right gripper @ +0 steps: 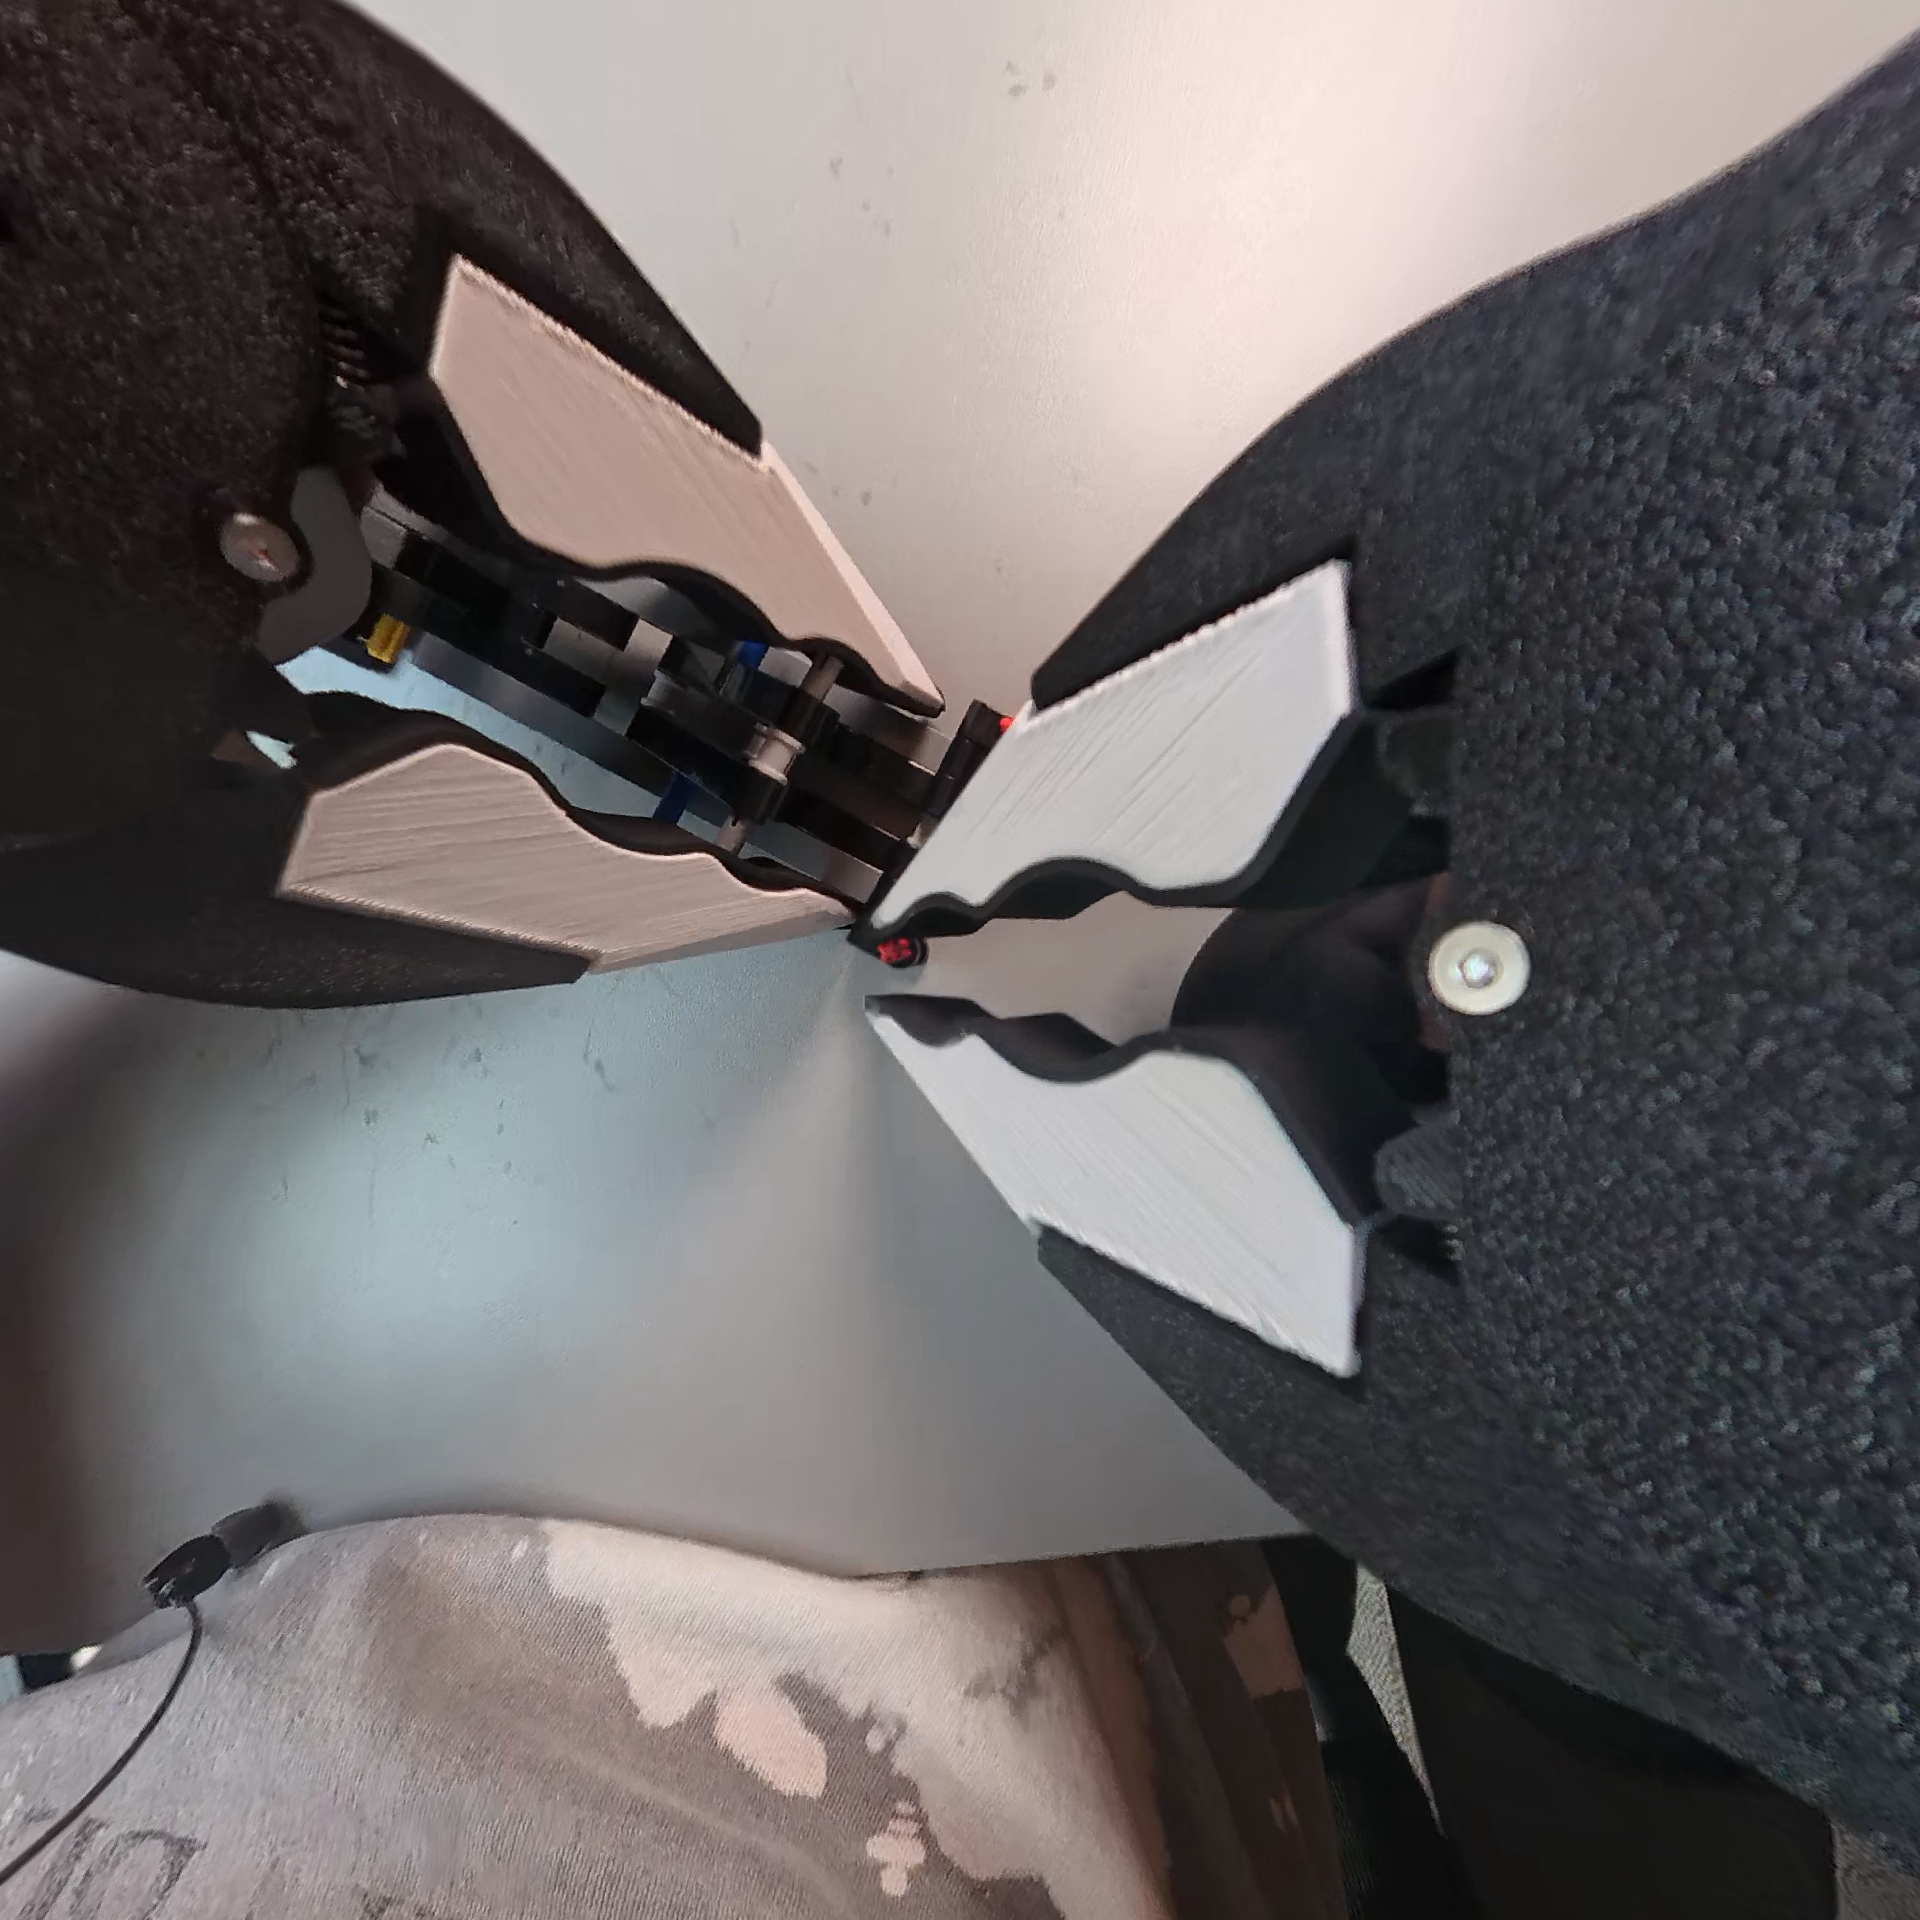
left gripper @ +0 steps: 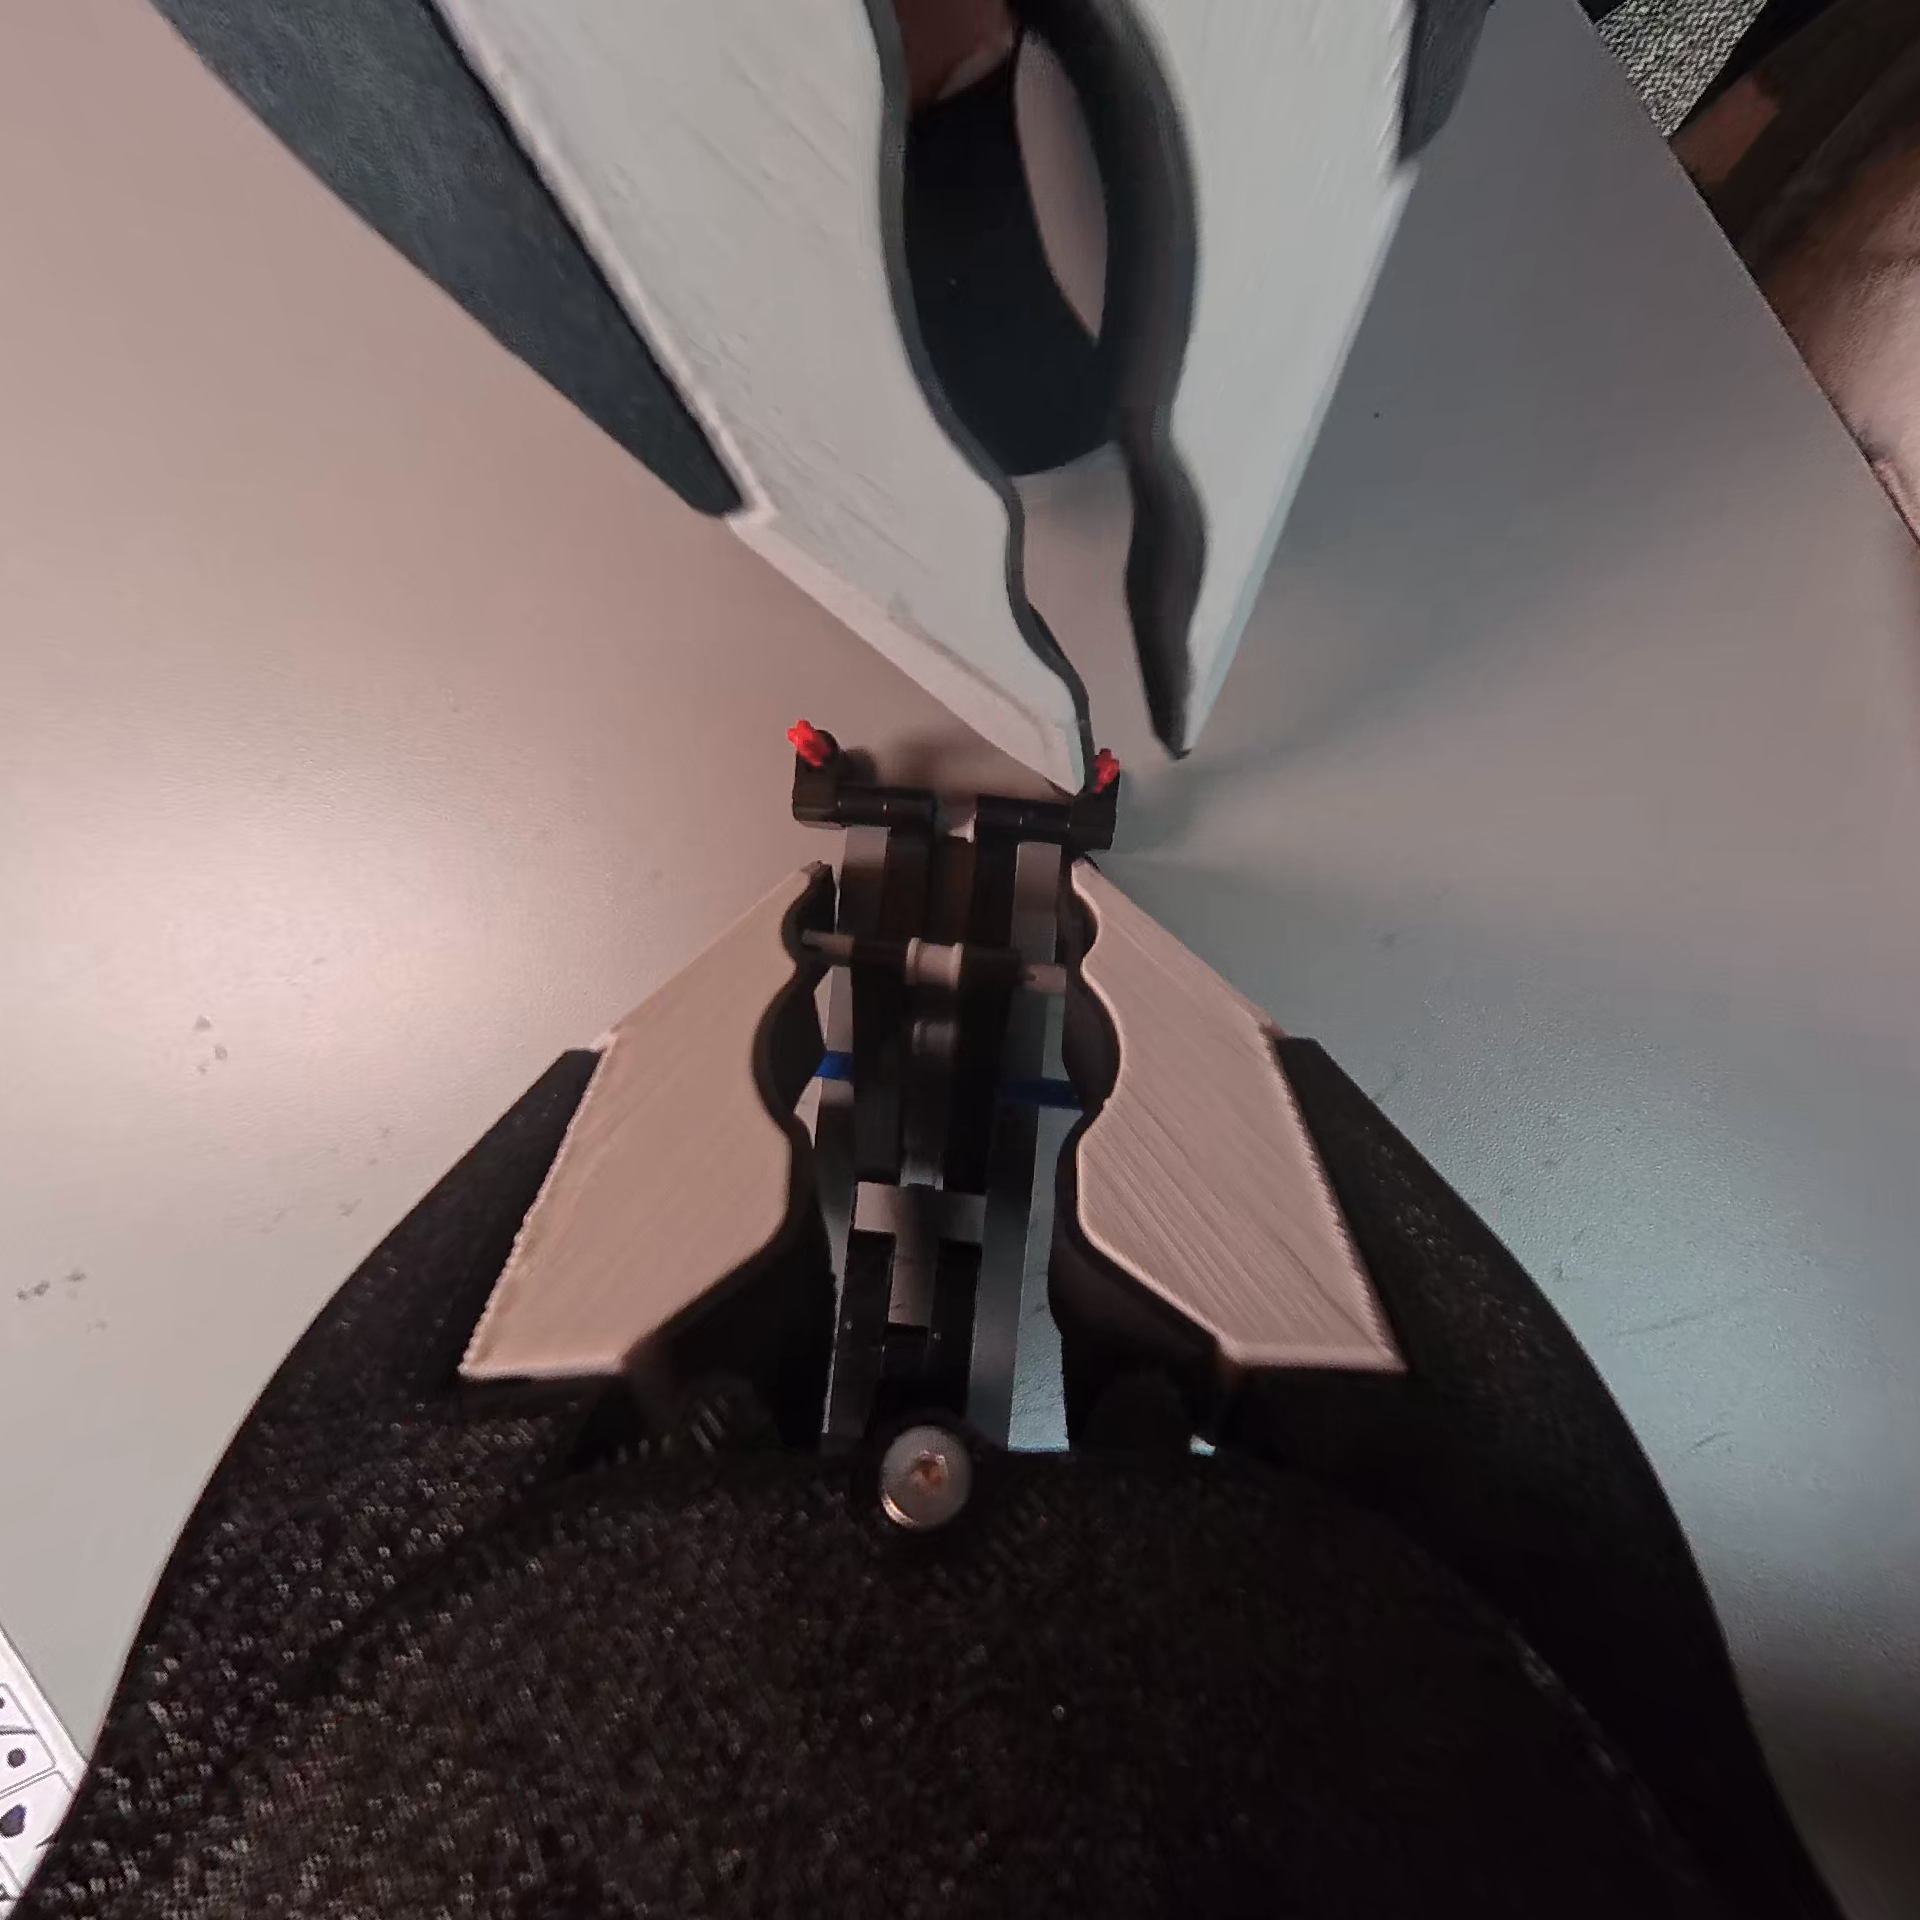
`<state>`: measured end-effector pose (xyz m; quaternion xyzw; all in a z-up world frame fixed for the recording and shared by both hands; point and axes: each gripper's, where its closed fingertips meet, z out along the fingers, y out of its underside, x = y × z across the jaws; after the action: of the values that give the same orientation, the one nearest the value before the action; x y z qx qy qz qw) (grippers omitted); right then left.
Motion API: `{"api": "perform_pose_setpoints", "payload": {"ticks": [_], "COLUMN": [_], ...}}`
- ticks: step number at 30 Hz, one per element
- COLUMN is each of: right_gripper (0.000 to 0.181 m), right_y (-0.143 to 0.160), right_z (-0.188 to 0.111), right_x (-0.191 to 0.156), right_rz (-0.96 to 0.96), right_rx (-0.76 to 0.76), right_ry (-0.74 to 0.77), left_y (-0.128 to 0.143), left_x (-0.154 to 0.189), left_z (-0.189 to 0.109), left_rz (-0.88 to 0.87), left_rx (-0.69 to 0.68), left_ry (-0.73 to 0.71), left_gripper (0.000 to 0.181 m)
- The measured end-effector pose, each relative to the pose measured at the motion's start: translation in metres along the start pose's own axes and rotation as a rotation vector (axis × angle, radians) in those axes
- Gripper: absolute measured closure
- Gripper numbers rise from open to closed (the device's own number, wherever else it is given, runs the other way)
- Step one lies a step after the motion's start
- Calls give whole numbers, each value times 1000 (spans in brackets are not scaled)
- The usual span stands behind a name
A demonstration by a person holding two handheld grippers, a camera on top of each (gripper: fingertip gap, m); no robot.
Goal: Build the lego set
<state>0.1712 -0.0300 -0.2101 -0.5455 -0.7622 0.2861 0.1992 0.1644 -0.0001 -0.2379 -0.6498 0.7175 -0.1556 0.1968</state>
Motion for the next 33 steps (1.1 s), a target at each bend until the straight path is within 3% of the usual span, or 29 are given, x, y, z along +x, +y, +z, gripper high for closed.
{"api": "perform_pose_setpoints", "payload": {"ticks": [3,6,9,11,14,17,20,24,29,33], "right_gripper": [147,138,123,116,110,110,110,113,118,139], "right_y": [-14,-4,9,10,0,-10,-18,-29,-55,-91], "right_z": [-23,-38,-32,-26,-27,-32,-33,-26,-13,-8], "right_x": [-1,13,17,17,25,39,42,47,51,79], "right_rz": [87,87,98,91,86,105,117,133,101,22], "right_rx": [89,84,58,57,99,147,180,189,187,197], "right_ry": [-1,113,152,160,189,243,248,263,248,287], "left_y": [0,0,3,-2,-26,-37,-6,62,124,167], "left_x": [0,1,1,-4,-21,-43,-49,-29,23,56], "left_z": [0,-1,-5,-19,-73,-161,-227,-262,-247,-204], "left_rz": [4,20,31,13,-38,-148,-300,-477,-708,-840], "left_rx": [1,4,-9,33,247,549,715,721,669,443], "left_ry": [-2,2,0,-33,-145,-350,-541,-802,-929,-942], "left_gripper": [136,135,108,102,100,106,109,117,128,141]}}
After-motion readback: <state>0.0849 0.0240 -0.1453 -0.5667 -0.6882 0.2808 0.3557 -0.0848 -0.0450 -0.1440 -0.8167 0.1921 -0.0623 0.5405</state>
